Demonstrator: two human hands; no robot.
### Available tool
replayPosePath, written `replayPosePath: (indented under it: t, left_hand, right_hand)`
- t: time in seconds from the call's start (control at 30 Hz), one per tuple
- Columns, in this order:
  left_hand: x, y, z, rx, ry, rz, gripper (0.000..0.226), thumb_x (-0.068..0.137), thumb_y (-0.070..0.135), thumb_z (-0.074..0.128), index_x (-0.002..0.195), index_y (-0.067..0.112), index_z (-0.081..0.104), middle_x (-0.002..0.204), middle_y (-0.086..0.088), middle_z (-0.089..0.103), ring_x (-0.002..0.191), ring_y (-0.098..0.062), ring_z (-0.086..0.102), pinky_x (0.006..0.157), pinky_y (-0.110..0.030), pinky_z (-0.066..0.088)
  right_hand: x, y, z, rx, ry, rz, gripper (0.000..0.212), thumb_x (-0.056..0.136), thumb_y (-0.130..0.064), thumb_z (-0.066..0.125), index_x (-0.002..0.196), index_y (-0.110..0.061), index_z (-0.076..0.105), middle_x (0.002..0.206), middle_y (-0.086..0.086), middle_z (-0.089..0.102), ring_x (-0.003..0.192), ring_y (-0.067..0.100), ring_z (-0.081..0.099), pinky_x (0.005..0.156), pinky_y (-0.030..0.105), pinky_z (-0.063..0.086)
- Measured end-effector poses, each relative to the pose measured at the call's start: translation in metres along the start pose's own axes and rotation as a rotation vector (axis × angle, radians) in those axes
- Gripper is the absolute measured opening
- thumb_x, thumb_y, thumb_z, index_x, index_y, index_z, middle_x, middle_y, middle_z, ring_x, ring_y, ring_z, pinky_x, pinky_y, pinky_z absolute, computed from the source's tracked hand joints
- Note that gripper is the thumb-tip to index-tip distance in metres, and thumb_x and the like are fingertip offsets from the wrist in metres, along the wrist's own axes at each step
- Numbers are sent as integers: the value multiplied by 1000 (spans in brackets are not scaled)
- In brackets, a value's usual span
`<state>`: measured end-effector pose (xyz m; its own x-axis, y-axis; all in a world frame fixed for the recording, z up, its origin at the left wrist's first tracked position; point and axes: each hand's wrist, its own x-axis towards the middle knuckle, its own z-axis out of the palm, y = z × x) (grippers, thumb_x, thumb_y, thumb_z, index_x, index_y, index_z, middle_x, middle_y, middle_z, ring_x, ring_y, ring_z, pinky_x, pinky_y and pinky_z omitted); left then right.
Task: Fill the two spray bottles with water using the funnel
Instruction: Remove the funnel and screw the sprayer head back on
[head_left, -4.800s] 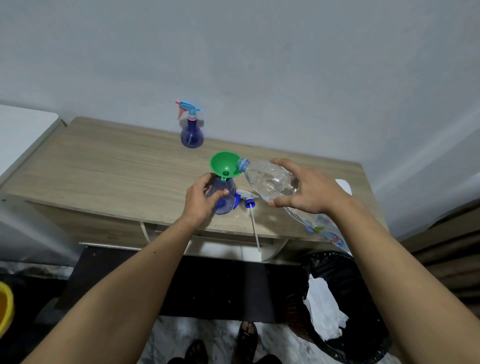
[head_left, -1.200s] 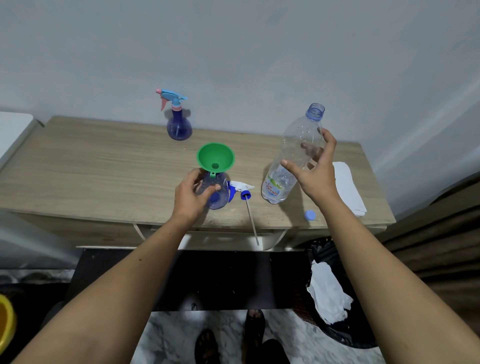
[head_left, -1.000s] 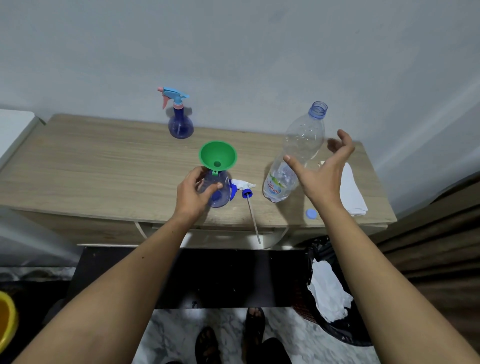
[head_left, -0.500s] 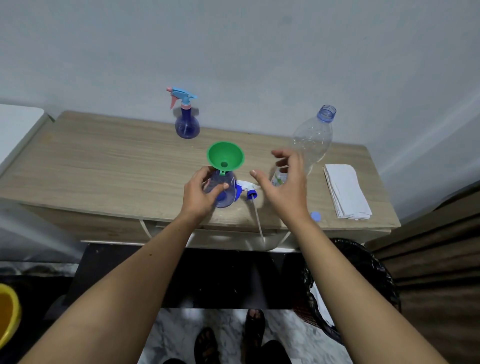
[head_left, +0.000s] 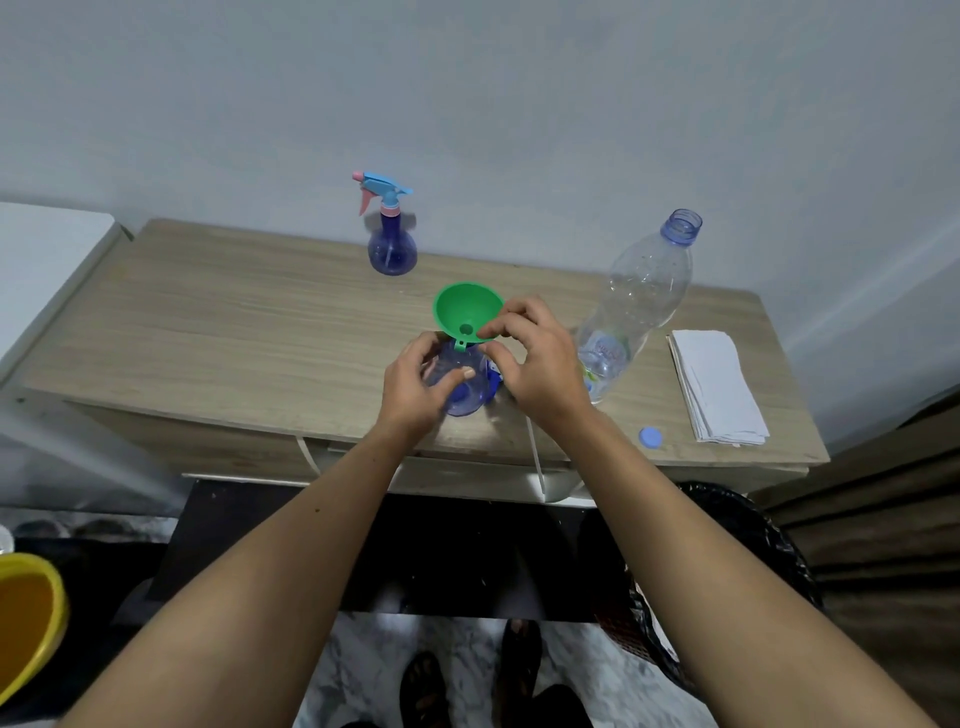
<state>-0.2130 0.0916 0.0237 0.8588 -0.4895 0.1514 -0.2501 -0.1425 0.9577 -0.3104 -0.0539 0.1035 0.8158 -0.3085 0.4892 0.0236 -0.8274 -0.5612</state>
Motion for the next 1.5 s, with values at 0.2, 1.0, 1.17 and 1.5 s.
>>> replayPosePath:
  t: [0.2, 1.0, 1.17, 1.5]
  left_hand:
    - [2, -1, -3, 27, -9, 8, 43, 84, 6, 85, 119, 21, 67, 112, -2, 72, 102, -3, 69, 94, -25, 57]
    - [3, -4, -2, -17, 11, 14, 45, 84, -1, 82, 125, 12, 69, 121, -6, 72, 108, -1, 68, 95, -17, 52]
    - [6, -7, -2, 6, 8, 2, 46, 82, 3, 84, 123, 18, 69, 118, -1, 73, 107, -6, 69, 94, -22, 55]
    - [9, -20, -1, 58, 27, 69, 49, 81, 18, 89, 126, 14, 68, 120, 1, 72, 111, -13, 69, 97, -43, 59]
  right_hand:
    - [8, -2, -5, -15, 15, -70, 10, 86, -4, 79, 95, -9, 78, 99, 5, 67, 92, 24, 66, 81, 40, 56]
    - [20, 31, -6, 137, 208, 185, 4, 94, -10, 74, 98, -9, 74, 95, 2, 71, 77, 8, 64, 74, 13, 49]
    - [16, 55, 25, 156, 194, 377, 5, 96, -16, 72, 97, -12, 69, 82, 5, 73, 70, 19, 68, 65, 29, 55]
    - [10, 103, 78, 114, 73, 586, 3, 91, -13, 73, 92, -13, 70, 77, -1, 67, 74, 19, 61, 66, 29, 44]
